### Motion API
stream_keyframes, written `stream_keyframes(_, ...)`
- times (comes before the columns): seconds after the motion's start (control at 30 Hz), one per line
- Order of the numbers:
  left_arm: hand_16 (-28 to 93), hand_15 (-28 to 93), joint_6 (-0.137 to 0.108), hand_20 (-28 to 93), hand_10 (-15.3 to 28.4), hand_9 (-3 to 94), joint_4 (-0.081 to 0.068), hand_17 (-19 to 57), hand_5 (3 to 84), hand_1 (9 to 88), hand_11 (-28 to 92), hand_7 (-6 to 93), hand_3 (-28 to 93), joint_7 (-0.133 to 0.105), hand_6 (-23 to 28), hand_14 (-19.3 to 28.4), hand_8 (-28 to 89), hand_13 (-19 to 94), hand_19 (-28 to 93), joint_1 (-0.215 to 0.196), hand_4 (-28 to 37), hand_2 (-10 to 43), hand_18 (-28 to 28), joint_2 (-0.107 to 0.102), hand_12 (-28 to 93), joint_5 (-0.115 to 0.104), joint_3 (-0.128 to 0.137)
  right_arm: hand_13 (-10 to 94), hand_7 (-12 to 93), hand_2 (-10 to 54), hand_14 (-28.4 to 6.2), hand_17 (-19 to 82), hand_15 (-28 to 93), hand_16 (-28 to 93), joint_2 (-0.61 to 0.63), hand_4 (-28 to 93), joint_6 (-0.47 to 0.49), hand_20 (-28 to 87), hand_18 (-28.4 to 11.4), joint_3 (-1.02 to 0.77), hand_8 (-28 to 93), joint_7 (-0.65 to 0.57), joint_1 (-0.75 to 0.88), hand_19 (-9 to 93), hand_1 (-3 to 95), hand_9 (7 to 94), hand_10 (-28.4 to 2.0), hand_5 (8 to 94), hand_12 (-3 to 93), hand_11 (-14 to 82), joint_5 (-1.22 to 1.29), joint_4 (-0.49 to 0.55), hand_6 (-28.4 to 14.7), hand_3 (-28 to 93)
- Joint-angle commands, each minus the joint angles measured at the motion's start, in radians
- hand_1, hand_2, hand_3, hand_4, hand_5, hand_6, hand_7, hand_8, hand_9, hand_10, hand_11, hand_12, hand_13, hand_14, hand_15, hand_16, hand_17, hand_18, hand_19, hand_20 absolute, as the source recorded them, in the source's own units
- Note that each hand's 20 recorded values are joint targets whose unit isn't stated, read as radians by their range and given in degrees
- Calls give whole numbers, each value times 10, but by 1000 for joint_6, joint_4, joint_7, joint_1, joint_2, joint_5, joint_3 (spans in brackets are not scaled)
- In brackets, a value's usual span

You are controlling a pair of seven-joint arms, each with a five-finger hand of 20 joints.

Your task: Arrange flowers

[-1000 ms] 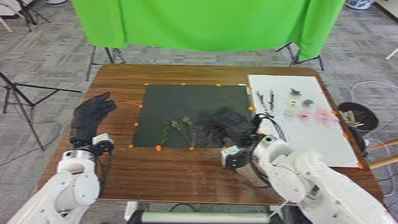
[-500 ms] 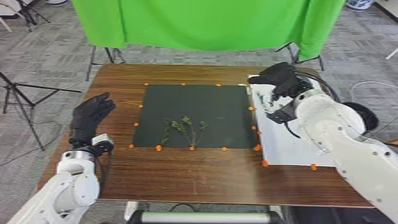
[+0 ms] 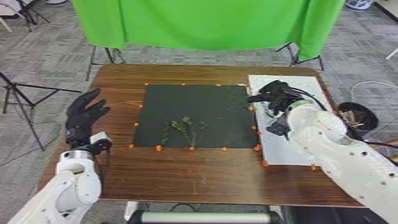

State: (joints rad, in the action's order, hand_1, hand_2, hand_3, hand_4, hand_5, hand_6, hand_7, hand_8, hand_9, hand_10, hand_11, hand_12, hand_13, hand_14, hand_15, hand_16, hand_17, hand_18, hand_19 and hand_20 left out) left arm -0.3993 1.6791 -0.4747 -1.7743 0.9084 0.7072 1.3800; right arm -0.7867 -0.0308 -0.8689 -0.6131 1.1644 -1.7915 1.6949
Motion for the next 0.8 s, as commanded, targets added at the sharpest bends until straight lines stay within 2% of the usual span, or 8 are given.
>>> stream_keyframes(0.03,7,251,-5,292,90,284,15,246,425,659,229,331,662,-5,-12,127,-140,366,335,-32,-15,6,140,23,152,-10,17,852,108,-95,-71,600,583,258,-36,-104,-14,445,-148,52,-62,-30,-43,932,256,443,-207,473,129,46,-109,-55,-4,614)
stream_keyframes(0.17,7,274,9,283,97,318,15,259,440,638,245,332,674,1,-14,131,-143,387,286,-45,-18,-1,137,39,148,-12,25,853,113,-95,-69,600,582,258,-46,-107,-43,444,-147,67,-64,-43,-52,932,258,432,-211,467,124,44,-152,-82,2,618)
stream_keyframes(0.2,6,279,9,282,98,325,17,258,446,636,248,329,674,3,-14,132,-143,391,280,-52,-19,-2,136,42,148,-10,28,853,115,-95,-69,601,582,258,-51,-108,-46,444,-148,61,-65,-44,-49,932,259,430,-212,465,124,44,-162,-86,4,618)
stream_keyframes(0.23,4,283,15,283,99,333,14,256,453,633,251,324,674,6,-12,134,-141,394,271,-49,-20,-3,135,45,146,-5,28,852,117,-95,-68,601,582,258,-48,-108,-52,444,-148,57,-65,-51,-45,932,259,426,-213,464,123,43,-161,-83,6,619)
stream_keyframes(0.3,1,286,16,285,99,337,20,255,459,628,253,322,674,4,-12,134,-138,396,266,-60,-20,-5,134,45,145,-8,30,851,120,-95,-68,600,582,258,-51,-111,-71,444,-147,56,-67,-56,-46,932,263,423,-213,461,122,43,-173,-90,8,622)
stream_keyframes(0.43,-2,289,19,292,102,345,19,254,465,618,259,319,675,4,-11,135,-136,398,259,-59,-21,-8,132,47,143,-9,29,851,124,-95,-67,600,581,258,-55,-113,-76,439,-146,68,-69,-78,-56,932,263,422,-214,458,122,43,-186,-113,12,626)
stream_keyframes(0.7,-5,297,35,305,102,350,13,249,470,608,264,312,681,13,-10,138,-131,400,254,-49,-21,-11,133,57,138,3,29,855,127,-95,-66,607,580,255,-102,-121,-78,430,-143,77,-71,-100,-35,932,273,434,-215,459,122,46,-157,-194,17,624)
stream_keyframes(0.8,-6,299,38,308,102,351,11,247,472,606,265,311,684,13,-11,138,-130,400,254,-47,-21,-11,133,58,137,1,27,862,131,-95,-63,614,579,254,-112,-121,-92,428,-140,93,-72,-96,-23,932,283,459,-211,466,125,54,-155,-205,20,627)
